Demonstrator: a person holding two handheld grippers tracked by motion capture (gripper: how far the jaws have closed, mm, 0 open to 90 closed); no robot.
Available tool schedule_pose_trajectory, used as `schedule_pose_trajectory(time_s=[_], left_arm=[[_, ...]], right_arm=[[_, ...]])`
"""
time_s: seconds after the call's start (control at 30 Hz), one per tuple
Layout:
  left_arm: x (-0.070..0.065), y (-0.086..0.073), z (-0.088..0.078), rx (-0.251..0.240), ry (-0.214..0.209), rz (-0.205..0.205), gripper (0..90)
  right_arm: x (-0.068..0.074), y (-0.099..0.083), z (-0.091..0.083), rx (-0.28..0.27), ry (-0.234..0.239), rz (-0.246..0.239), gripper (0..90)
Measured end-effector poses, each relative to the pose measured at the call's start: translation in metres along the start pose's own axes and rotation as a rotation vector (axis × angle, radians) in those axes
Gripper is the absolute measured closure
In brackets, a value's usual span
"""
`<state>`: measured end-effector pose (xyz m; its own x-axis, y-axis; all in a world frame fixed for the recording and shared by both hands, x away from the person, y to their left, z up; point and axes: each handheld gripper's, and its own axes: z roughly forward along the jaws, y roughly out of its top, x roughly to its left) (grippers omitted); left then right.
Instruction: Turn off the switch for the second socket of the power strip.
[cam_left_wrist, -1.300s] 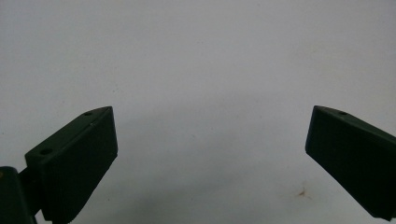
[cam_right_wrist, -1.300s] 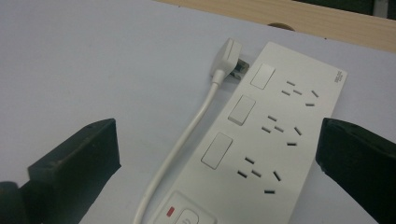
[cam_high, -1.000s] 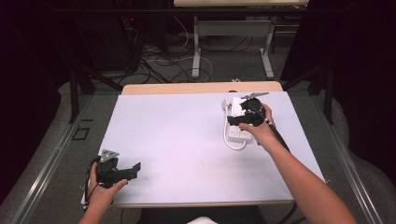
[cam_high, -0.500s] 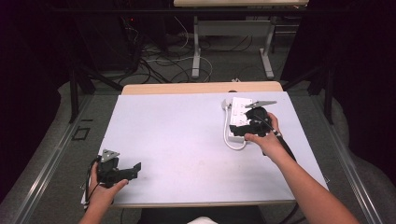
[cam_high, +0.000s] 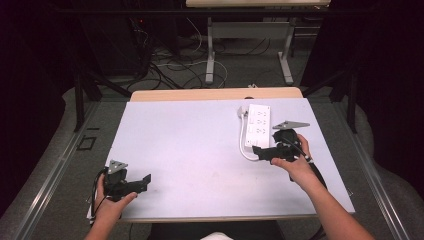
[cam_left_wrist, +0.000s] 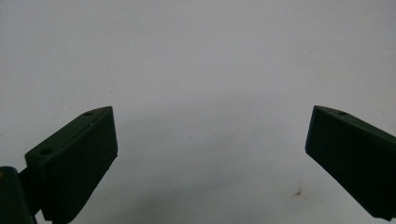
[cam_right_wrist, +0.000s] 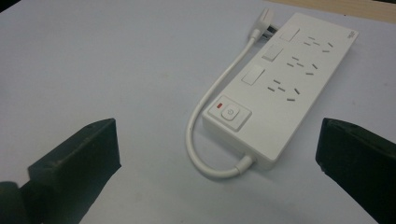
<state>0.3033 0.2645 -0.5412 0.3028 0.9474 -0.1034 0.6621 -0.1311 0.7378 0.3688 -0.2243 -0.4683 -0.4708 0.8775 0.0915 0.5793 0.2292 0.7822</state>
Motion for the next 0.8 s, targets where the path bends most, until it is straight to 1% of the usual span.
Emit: schedule_pose_trajectory(time_s=[0.13,0.23,0.27,0.37,0.4,0.67,0.8], left_arm=[[-0.001,0.000,0.000,0.003,-0.003,-0.003,2.0],[-0.001,0.000,0.001,-0.005,-0.001,0.000,2.0],[-0.002,0.001,0.000,0.006,-0.002,0.001,2.0],[-0.001,0.001,0.000,0.006,-0.001,0.002,2.0],[-0.002,0.000,0.001,-0.003,0.002,-0.001,2.0],[-0.001,0.000,0.000,-0.005,0.001,-0.004,2.0],[-0.001,0.000,0.000,-0.003,0.003,-0.005,2.0]], right_arm=[[-0.001,-0.012,-0.004,0.009,0.001,-0.009,0.0],[0.000,-0.019,-0.008,0.009,0.001,-0.006,0.0],[0.000,-0.022,-0.009,0.009,0.004,-0.006,0.0],[0.000,-0.029,-0.013,0.007,0.013,-0.001,0.0],[0.001,-0.032,-0.014,0.012,0.016,0.006,0.0],[0.004,-0.050,-0.019,0.021,0.019,-0.009,0.0],[0.005,-0.058,-0.020,0.022,0.019,-0.008,0.0]])
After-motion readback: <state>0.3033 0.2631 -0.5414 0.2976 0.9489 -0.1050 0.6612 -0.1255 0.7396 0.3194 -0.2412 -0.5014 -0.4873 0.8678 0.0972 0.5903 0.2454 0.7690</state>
